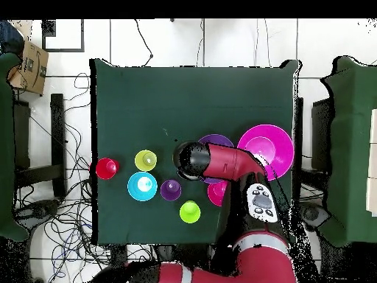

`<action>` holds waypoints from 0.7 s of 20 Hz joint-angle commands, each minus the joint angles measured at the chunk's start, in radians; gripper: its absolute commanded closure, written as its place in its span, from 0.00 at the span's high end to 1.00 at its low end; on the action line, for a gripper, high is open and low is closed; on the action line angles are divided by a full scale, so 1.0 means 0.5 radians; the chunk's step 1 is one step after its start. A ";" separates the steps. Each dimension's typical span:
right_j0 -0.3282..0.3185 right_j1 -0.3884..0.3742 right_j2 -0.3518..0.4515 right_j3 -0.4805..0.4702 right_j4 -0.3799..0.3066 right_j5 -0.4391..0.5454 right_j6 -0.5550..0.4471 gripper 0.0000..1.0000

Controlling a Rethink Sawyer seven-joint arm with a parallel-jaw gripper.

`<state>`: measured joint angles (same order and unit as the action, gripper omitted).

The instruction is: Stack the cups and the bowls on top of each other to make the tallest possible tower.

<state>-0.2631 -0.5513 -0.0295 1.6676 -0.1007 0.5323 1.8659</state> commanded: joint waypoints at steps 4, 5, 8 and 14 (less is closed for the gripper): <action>-0.023 0.228 0.048 -0.116 -0.160 -0.445 0.139 1.00; -0.024 0.249 0.050 -0.114 -0.159 -0.481 0.139 1.00; -0.041 0.339 0.071 -0.130 -0.150 -0.573 0.128 1.00; -0.057 0.465 0.090 -0.115 -0.131 -0.703 0.140 1.00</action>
<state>-0.2665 -0.4714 -0.0501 1.6595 -0.1061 0.3103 1.8661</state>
